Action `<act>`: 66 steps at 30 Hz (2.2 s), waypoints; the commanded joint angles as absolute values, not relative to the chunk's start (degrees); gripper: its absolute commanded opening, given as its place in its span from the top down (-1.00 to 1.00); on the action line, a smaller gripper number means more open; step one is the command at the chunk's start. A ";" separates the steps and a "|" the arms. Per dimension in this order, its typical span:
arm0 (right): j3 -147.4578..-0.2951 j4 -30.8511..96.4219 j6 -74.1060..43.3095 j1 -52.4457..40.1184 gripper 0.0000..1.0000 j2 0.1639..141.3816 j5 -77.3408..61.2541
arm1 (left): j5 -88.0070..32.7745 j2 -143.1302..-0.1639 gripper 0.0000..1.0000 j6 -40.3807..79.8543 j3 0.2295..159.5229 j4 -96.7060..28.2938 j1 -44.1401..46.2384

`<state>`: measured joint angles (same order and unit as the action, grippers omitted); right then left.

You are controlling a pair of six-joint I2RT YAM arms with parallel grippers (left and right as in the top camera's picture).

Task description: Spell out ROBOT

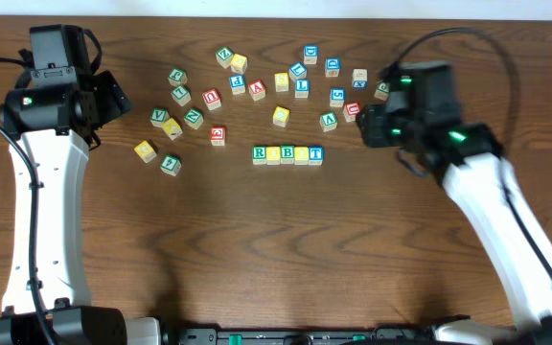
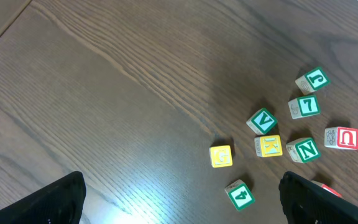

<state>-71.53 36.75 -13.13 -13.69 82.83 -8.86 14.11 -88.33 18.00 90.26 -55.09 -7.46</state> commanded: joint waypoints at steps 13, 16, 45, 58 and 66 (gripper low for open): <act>-72.38 45.89 -11.73 -12.58 -0.98 55.42 -3.29 | 15.07 -87.77 -0.95 18.04 89.41 -55.02 -7.70; -72.36 46.30 -11.75 -12.58 -0.98 52.27 -0.23 | 15.07 -87.77 -0.95 18.04 89.41 -55.02 -7.70; -31.75 17.72 -11.92 -5.58 -0.99 16.40 6.90 | 15.07 -87.77 -0.95 18.04 89.41 -55.02 -7.70; -5.37 -1.17 -11.99 -5.50 -0.98 1.04 5.63 | 15.07 -87.77 -0.95 18.04 89.41 -55.02 -7.70; -0.27 -0.97 -12.38 -5.50 -0.99 0.27 5.63 | 15.07 -87.77 -0.96 18.04 89.41 -55.02 -7.70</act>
